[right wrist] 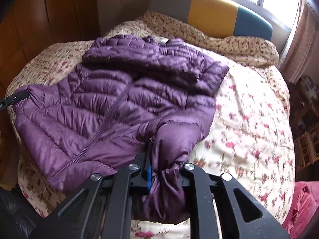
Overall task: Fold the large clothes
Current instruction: 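Grasp the jacket hem with both tools and lift it toward the collar, then carry the hem over the jacket body with both tools, folding it in half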
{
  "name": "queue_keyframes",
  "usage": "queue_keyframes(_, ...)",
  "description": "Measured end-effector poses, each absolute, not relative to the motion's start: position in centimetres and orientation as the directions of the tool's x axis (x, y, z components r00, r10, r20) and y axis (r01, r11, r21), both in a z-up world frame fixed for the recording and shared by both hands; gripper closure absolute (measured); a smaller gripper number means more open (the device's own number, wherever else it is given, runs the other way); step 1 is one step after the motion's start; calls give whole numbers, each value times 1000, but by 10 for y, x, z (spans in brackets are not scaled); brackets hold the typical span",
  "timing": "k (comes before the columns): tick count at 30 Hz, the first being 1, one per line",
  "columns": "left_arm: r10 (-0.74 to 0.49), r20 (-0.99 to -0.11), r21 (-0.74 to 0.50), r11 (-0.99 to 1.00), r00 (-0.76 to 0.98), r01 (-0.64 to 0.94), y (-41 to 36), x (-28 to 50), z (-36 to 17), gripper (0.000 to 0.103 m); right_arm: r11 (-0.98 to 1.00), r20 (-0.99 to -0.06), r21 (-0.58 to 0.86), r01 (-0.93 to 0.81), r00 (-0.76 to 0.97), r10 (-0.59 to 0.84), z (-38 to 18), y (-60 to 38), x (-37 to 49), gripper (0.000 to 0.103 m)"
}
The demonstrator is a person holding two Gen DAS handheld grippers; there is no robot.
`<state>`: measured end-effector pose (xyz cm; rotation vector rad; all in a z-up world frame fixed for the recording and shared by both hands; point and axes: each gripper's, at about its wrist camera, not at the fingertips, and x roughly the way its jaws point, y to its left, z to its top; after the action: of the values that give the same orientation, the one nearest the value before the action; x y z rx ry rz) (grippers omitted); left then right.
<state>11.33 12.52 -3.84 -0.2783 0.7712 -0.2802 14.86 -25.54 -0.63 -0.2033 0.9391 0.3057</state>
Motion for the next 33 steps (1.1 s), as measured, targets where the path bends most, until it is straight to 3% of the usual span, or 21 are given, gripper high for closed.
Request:
queue_keyframes(17,-331,-593,-312,935,734,169,122,281,8,94,973,-733,-29,-230,666,136,25,-252,305,91)
queue_keyframes(27,-210,-674,-277,961,709,21,131,410,-16,94,994,-781,14,-107,620,78,-8,-242,421,90)
queue_keyframes(33,-152,-744,-239,970,651,-47,136,453,-52,93,999,-820,5,-54,571,34,-46,-244,455,79)
